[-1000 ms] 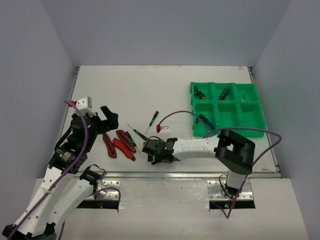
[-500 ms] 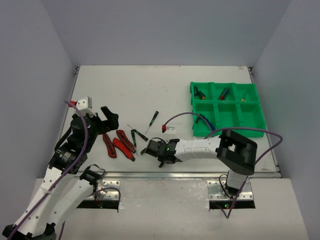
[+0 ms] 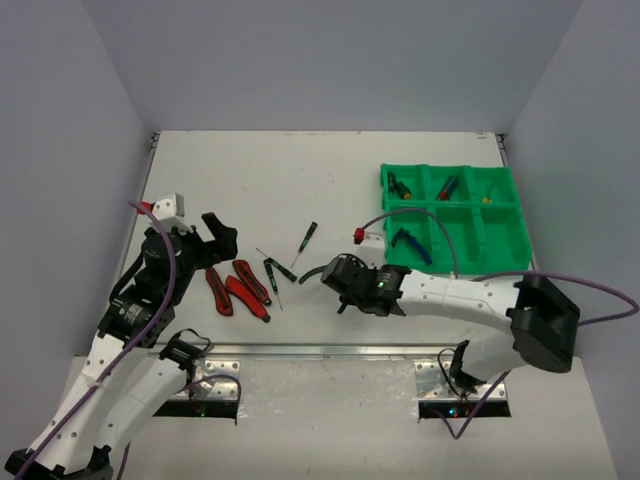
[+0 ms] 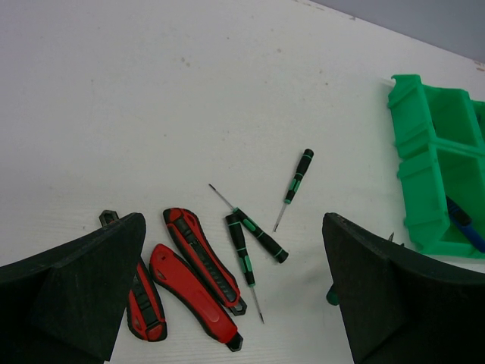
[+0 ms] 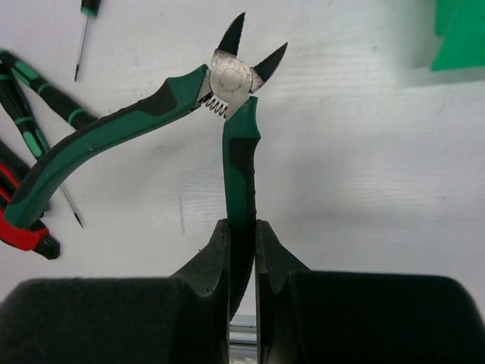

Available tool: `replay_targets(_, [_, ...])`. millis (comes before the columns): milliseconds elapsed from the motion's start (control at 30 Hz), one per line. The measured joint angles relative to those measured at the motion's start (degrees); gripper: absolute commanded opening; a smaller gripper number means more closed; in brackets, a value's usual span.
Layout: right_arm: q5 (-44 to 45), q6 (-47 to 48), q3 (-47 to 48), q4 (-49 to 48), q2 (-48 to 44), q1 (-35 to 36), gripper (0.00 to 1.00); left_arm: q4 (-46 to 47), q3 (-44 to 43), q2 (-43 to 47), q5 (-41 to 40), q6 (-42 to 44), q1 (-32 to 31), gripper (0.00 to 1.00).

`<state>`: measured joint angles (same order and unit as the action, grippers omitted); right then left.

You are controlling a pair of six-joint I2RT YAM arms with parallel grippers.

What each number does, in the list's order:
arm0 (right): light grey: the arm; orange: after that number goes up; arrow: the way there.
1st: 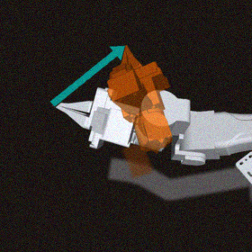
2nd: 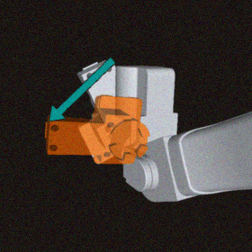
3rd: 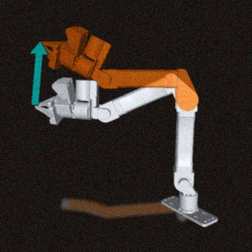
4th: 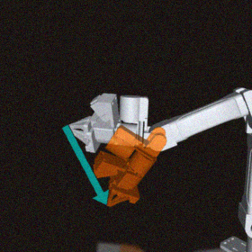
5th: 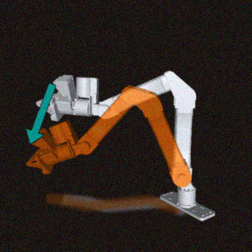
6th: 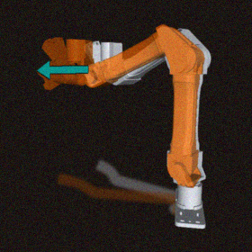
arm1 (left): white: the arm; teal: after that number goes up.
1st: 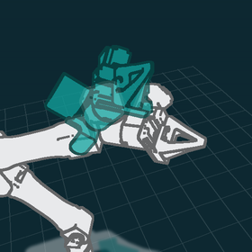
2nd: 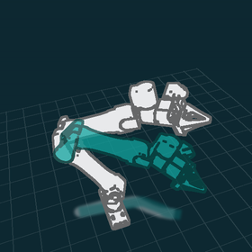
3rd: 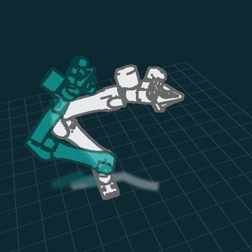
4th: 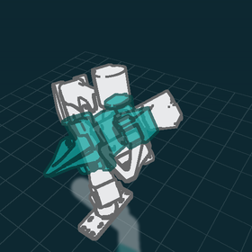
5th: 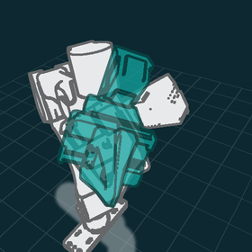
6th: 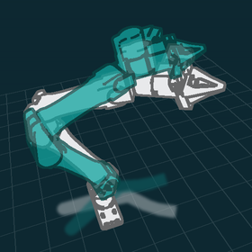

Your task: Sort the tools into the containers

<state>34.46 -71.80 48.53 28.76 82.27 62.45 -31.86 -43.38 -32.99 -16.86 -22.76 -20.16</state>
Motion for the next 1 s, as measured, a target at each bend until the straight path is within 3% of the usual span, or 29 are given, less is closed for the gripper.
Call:
replay_targets(133, [-1.4, 7.1, -2.3, 0.5, -10.7, -7.9, 0.0, 0.0, 0.0, 0.0, 0.0, 0.0, 0.0, 1.0])
replay_targets(333, [-14.5, 23.5, -2.0, 0.1, -18.6, -29.0, 0.0, 0.0, 0.0, -0.1, 0.0, 0.0, 0.0, 1.0])
replay_targets(567, [-38.0, 38.2, 2.1, 2.9, -11.0, -48.9, 0.0, 0.2, 0.0, -0.3, 0.0, 0.0, 0.0, 1.0])
replay_targets(667, [-44.1, 41.5, 3.6, 4.1, -7.7, -55.0, 0.0, 0.3, 0.0, -0.4, 0.0, 0.0, 0.0, 1.0])
replay_targets(1000, [-52.1, 48.4, 13.1, 8.0, 3.8, -61.2, 0.0, 0.4, 0.0, -0.9, 0.5, 0.0, 0.0, 1.0])
